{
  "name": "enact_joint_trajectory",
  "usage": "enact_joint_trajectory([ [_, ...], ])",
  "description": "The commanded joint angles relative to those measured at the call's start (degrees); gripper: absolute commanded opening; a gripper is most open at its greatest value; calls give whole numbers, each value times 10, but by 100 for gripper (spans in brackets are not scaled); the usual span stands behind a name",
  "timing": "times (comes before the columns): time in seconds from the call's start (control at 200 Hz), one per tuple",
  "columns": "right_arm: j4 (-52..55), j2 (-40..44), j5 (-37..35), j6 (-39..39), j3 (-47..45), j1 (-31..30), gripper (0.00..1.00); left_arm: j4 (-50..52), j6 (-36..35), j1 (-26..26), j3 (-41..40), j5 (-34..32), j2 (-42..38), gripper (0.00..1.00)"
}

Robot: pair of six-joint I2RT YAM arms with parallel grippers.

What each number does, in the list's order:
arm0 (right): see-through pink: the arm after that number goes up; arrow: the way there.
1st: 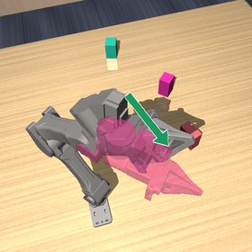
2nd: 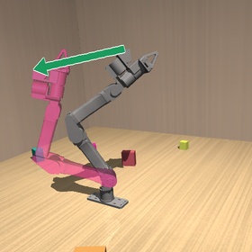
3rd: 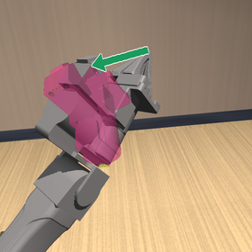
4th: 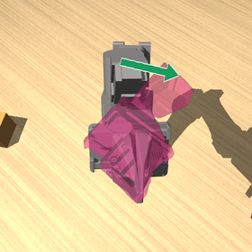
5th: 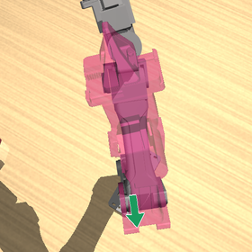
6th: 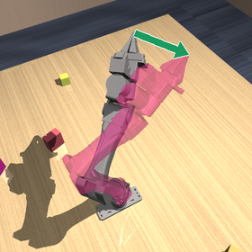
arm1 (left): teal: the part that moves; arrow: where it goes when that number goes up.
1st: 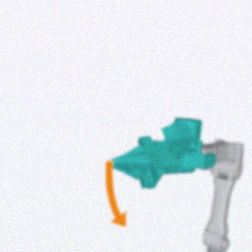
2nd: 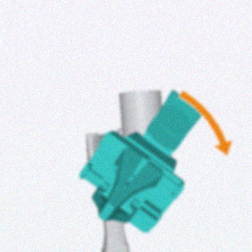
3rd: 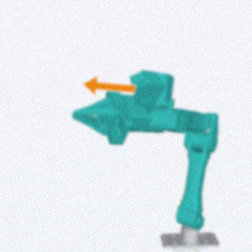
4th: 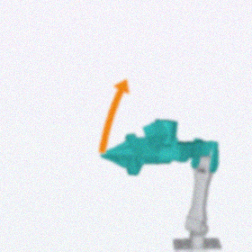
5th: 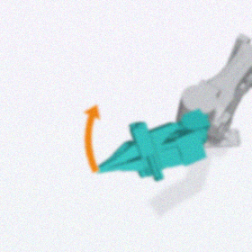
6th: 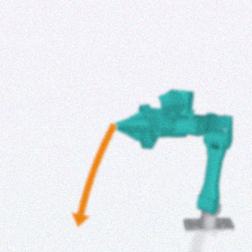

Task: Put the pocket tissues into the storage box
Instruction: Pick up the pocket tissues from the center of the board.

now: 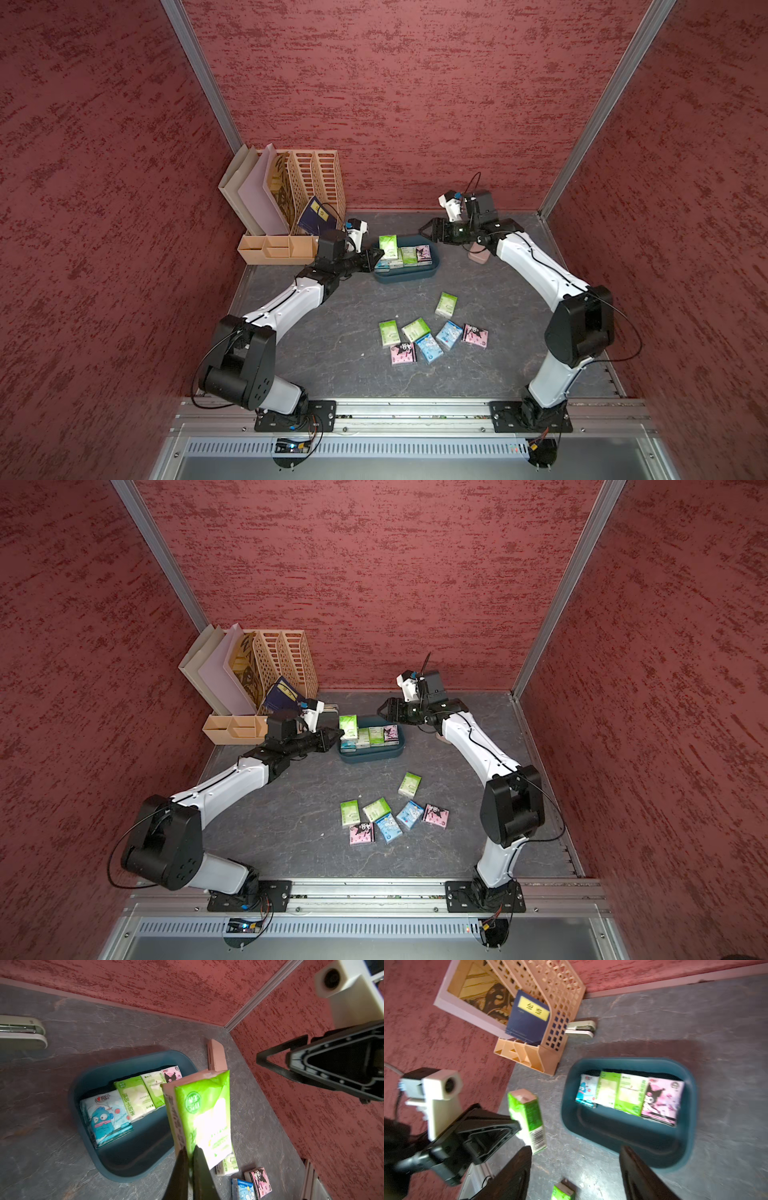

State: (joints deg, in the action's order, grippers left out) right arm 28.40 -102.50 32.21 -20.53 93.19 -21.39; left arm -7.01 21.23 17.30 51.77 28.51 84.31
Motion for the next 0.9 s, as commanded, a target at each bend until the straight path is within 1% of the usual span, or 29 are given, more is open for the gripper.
enact_joint_trajectory([
  [0.0, -6, -27, 49, 11, 28, -25, 70, -56, 13, -5, -11, 31, -17, 0],
  [0.18, 13, -69, 47, 15, 73, -56, 67, -54, 12, -9, -19, 36, -24, 0],
  [0.406, 15, -96, 33, 10, 87, -77, 63, -46, 8, -22, -28, 46, -34, 0],
  [0.581, 8, -108, 37, 3, 95, -87, 52, -45, 7, -27, -30, 53, -36, 0],
  [0.681, -2, -115, 50, -8, 96, -89, 36, -45, 7, -27, -30, 63, -36, 0],
  [0.751, -7, -117, 53, -14, 96, -89, 31, -45, 8, -28, -31, 67, -37, 0],
  [0.822, -12, -117, 57, -18, 94, -90, 23, -45, 9, -27, -32, 70, -36, 0],
  [0.867, -14, -117, 58, -20, 92, -90, 14, -43, 8, -28, -31, 70, -37, 0],
  [0.897, -14, -116, 59, -20, 92, -90, 6, -42, 7, -28, -32, 72, -36, 0],
])
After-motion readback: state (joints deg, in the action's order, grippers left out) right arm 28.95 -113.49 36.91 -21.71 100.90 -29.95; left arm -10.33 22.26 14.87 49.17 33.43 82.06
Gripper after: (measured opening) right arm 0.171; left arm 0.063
